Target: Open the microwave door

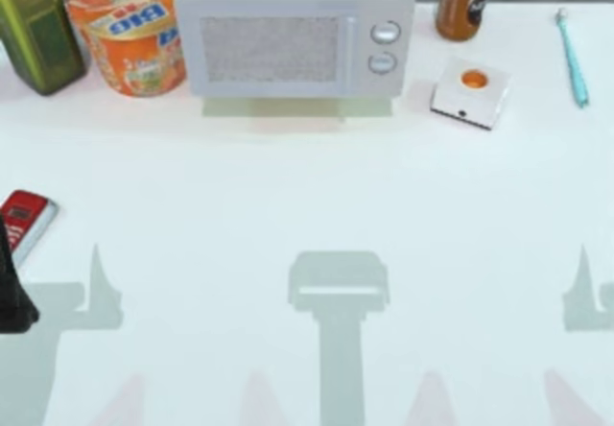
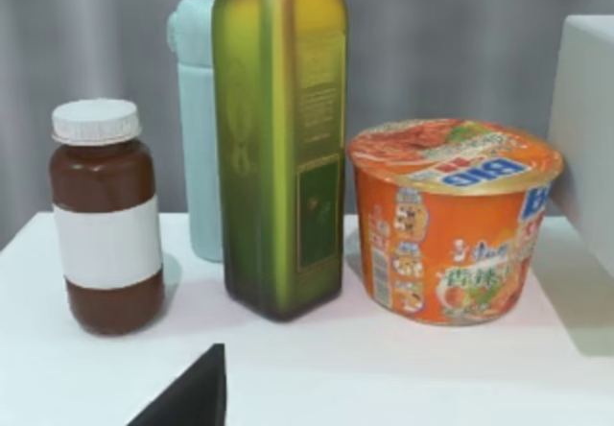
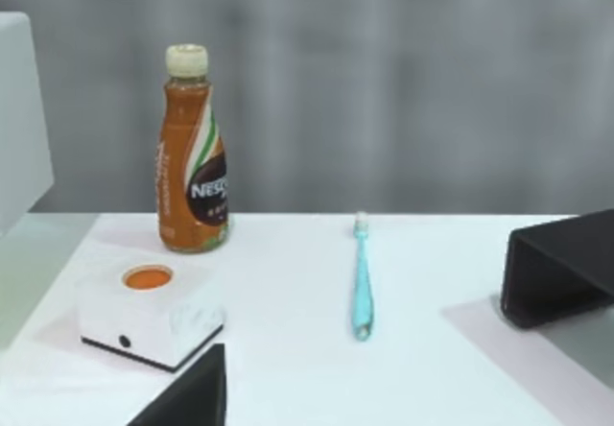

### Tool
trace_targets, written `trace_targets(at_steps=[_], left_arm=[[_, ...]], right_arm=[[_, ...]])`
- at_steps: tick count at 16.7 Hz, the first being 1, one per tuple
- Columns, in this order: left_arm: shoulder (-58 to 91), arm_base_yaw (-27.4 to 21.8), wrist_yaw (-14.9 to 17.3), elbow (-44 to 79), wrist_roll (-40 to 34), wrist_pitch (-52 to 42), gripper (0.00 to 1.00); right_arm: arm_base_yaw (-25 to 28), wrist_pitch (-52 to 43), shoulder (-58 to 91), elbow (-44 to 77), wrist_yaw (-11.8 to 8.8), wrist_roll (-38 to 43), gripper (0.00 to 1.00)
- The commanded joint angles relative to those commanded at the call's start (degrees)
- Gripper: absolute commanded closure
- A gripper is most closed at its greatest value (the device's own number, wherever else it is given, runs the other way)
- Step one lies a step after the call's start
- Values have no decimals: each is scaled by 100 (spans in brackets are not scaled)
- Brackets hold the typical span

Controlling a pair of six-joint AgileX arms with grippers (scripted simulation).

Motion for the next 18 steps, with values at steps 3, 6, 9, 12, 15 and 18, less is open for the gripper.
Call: trace_targets(at_steps=[3, 6, 9, 12, 15, 18], left_arm=[[57, -23, -32, 46, -16, -8, 0], [595, -251, -299, 481, -160, -67, 0], [1658, -705, -743, 1303, -416, -139, 0], [3104, -1333, -1292, 2407, -745, -207, 0], [4778, -2061, -1898, 3672, -1112, -271, 0], [6528, -2808, -2515, 4966, -1483, -333, 0]], right_arm=[[0, 0, 0, 0, 0, 0, 0], [0, 0, 0, 0, 0, 0, 0], [0, 0, 0, 0, 0, 0, 0], [0, 0, 0, 0, 0, 0, 0], [0, 0, 0, 0, 0, 0, 0], [0, 0, 0, 0, 0, 0, 0]])
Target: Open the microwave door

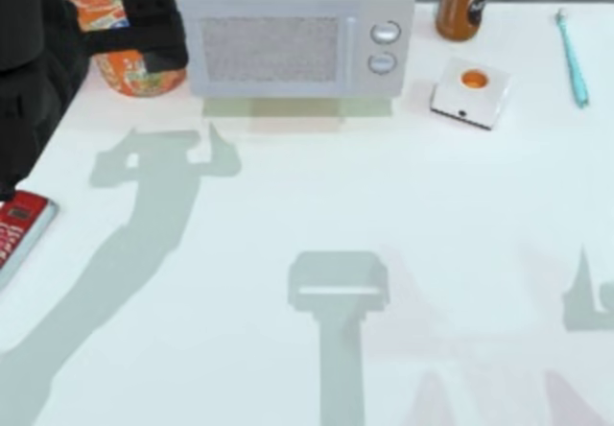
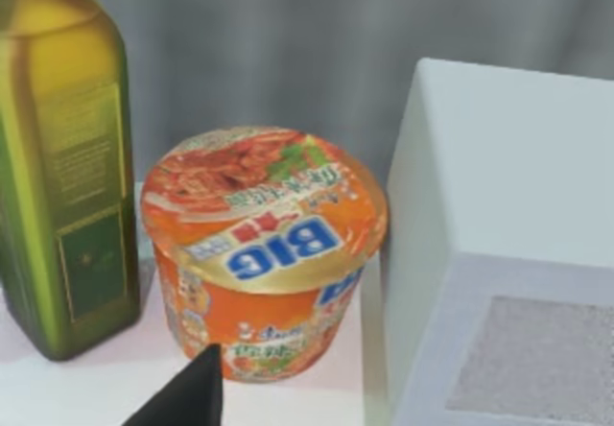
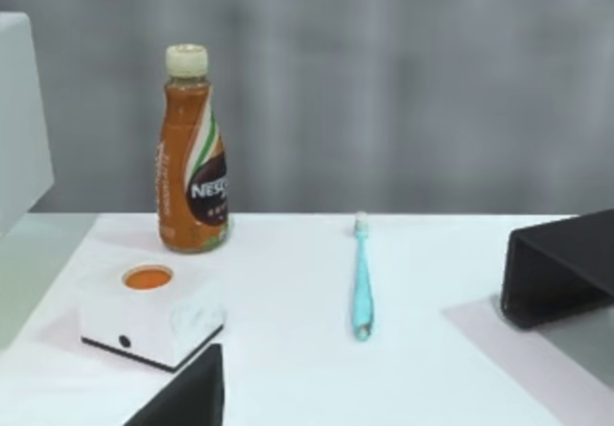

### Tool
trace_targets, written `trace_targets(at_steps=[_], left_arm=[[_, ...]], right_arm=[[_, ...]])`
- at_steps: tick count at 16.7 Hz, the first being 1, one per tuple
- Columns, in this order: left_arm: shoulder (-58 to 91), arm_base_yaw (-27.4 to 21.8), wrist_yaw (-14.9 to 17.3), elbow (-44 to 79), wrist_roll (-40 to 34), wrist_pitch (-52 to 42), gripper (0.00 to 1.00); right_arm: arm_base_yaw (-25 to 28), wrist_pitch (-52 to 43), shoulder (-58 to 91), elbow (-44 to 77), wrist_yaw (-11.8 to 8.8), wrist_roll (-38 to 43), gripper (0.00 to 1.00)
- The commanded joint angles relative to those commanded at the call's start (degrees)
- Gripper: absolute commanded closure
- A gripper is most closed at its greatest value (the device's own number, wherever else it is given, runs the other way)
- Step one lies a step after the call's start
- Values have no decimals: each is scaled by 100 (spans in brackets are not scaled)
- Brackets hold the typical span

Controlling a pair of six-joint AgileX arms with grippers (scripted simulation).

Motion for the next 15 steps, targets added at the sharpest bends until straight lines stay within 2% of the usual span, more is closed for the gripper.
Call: trace_targets(at_steps=[4, 8, 11, 15], left_arm=[[2205, -903, -769, 1578, -454, -85, 0], [3893, -1575, -1368, 2767, -799, -160, 0], [4607, -1864, -1637, 3284, -950, -198, 0], [4779, -1935, -1704, 3411, -988, -208, 0]], right_arm=[[0, 0, 0, 0, 0, 0, 0], [0, 0, 0, 0, 0, 0, 0], [0, 0, 0, 0, 0, 0, 0], [0, 0, 0, 0, 0, 0, 0]])
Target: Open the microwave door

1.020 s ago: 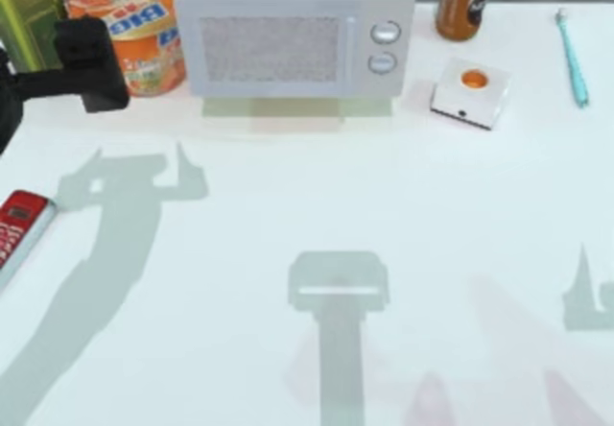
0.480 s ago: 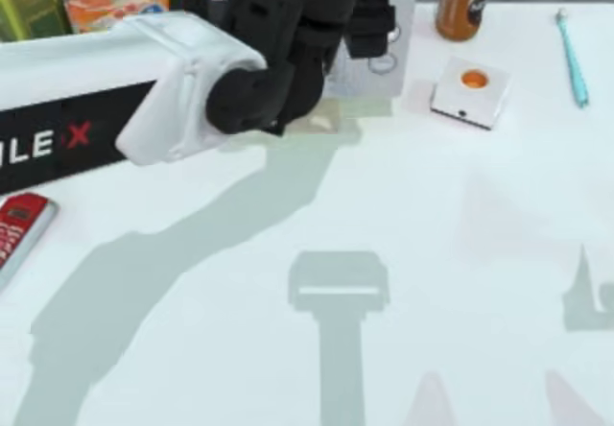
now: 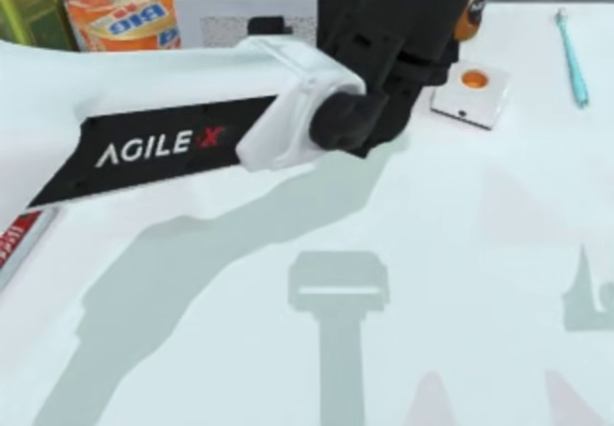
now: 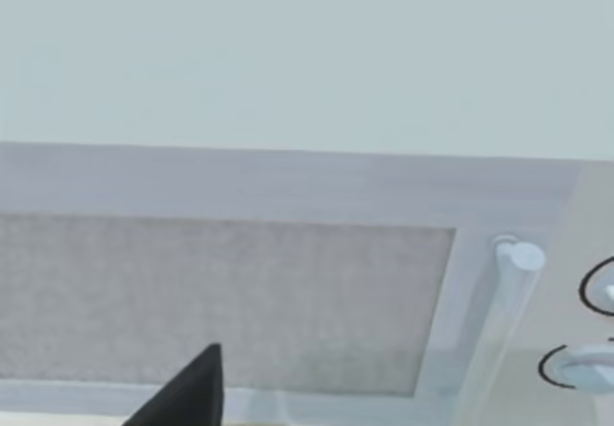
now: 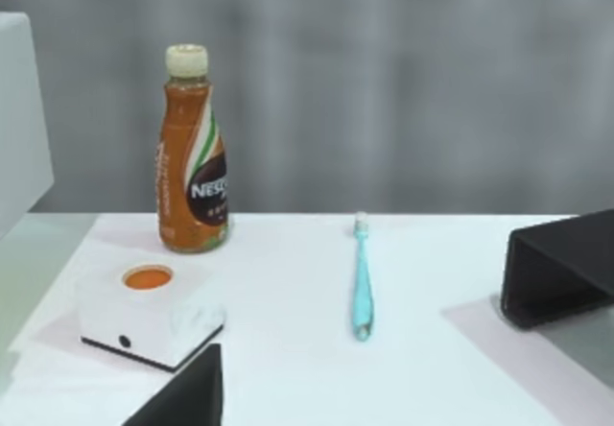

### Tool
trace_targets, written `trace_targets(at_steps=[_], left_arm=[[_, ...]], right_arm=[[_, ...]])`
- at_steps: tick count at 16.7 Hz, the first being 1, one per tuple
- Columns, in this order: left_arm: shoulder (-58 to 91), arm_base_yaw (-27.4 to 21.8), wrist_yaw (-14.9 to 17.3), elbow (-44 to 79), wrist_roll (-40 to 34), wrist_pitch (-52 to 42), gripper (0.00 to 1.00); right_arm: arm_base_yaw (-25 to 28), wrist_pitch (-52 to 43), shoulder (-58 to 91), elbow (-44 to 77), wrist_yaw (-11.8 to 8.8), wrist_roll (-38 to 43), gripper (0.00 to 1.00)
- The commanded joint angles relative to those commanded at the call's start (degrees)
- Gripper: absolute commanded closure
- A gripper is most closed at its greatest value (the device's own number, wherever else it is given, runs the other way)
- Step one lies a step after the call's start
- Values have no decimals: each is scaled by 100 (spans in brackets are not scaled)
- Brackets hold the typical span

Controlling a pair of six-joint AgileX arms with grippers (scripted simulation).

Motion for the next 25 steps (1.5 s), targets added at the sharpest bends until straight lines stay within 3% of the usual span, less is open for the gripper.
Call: trace_targets(at_steps=[4, 11, 15, 25], left_arm=[[85, 67, 55, 73, 48, 45, 0], [1256, 618, 537, 1076, 447, 457, 0], [1291, 640, 556, 1110, 462, 471, 0], [1291, 640, 556, 1110, 462, 471, 75]], right_arm=[[0, 0, 0, 0, 0, 0, 0], [0, 0, 0, 0, 0, 0, 0], [0, 0, 0, 0, 0, 0, 0], [0, 0, 0, 0, 0, 0, 0]])
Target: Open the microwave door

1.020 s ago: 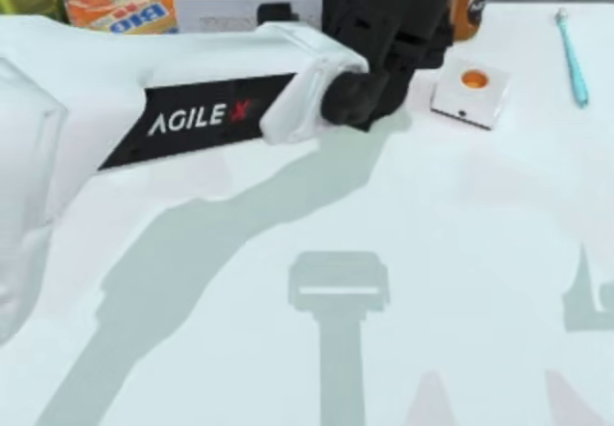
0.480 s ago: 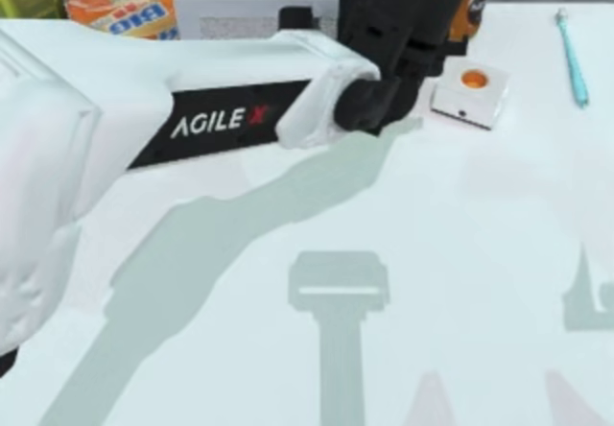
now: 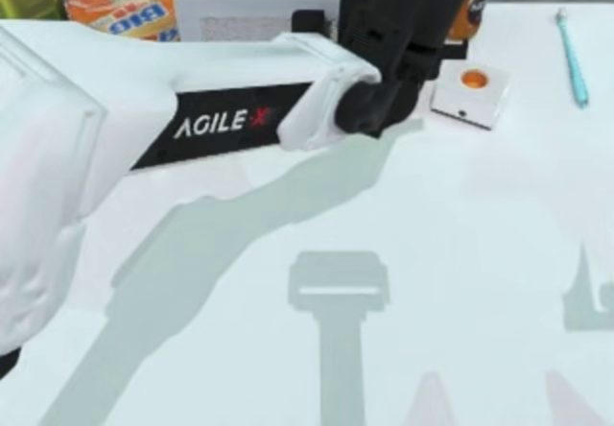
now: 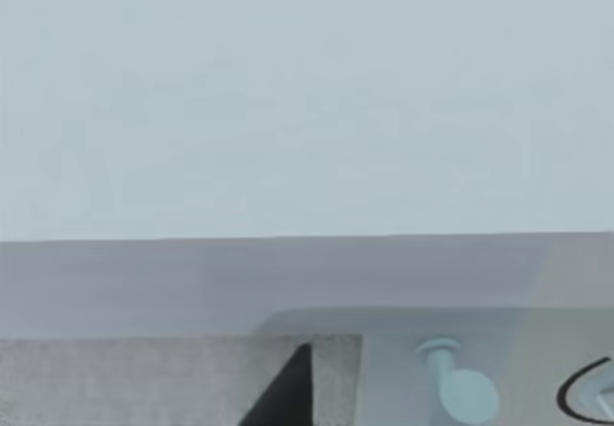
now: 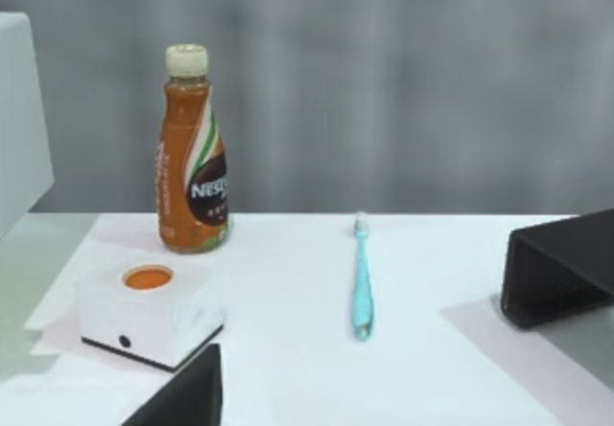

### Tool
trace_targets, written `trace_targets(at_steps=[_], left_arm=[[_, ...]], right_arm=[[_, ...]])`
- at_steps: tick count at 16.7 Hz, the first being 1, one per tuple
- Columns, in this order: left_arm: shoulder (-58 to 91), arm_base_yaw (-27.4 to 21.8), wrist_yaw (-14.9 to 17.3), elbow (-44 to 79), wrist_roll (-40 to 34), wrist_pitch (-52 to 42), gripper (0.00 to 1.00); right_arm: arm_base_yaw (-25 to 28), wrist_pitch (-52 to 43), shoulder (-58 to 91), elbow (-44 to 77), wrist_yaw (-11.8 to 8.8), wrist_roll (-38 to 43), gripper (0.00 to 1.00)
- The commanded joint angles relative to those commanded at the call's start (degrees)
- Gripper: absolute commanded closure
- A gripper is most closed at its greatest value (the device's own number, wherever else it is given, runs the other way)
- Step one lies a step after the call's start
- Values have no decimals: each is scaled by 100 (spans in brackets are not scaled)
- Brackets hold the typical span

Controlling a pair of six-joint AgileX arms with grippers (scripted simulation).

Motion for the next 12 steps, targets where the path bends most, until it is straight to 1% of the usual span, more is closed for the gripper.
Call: trace_targets(at_steps=[3, 4, 11, 12], left_arm=[[0, 0, 0, 0, 0, 0, 98], [0, 0, 0, 0, 0, 0, 100], [0, 0, 0, 0, 0, 0, 100], [-168, -358, 2, -220, -3, 0, 100]], right_arm=[[0, 0, 0, 0, 0, 0, 0], [0, 0, 0, 0, 0, 0, 0], [0, 0, 0, 0, 0, 0, 0], [0, 0, 0, 0, 0, 0, 0]])
